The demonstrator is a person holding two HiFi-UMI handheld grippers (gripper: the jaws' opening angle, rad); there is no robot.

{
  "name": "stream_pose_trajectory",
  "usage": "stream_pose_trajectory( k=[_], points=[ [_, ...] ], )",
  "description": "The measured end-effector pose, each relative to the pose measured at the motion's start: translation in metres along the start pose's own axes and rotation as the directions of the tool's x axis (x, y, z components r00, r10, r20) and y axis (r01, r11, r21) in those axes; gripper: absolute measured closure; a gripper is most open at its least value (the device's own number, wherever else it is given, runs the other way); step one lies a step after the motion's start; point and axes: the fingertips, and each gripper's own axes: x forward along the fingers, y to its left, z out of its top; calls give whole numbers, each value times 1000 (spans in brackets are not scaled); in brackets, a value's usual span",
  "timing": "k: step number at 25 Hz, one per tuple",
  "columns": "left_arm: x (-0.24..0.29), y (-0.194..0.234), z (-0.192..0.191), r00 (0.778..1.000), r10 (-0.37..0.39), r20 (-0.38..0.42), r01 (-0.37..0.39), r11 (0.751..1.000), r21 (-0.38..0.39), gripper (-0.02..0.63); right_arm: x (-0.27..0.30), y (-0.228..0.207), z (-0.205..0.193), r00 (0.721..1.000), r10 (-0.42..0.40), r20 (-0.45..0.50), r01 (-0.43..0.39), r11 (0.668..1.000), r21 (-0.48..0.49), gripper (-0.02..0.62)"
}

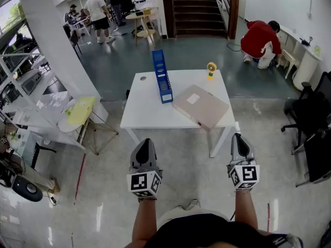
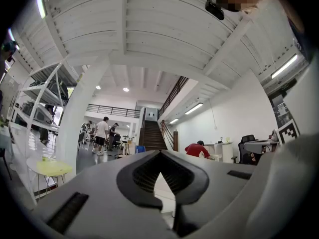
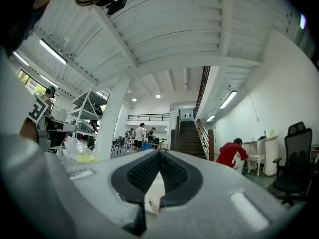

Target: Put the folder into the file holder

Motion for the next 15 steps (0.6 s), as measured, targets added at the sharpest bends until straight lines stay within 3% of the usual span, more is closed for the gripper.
stream_pose_trajectory(
  k=[15],
  points=[
    [14,-12,-6,1000,-19,4,19,1000,4,609,11,-14,-5,1000,-1,-4,1,1000,-3,594]
  ],
)
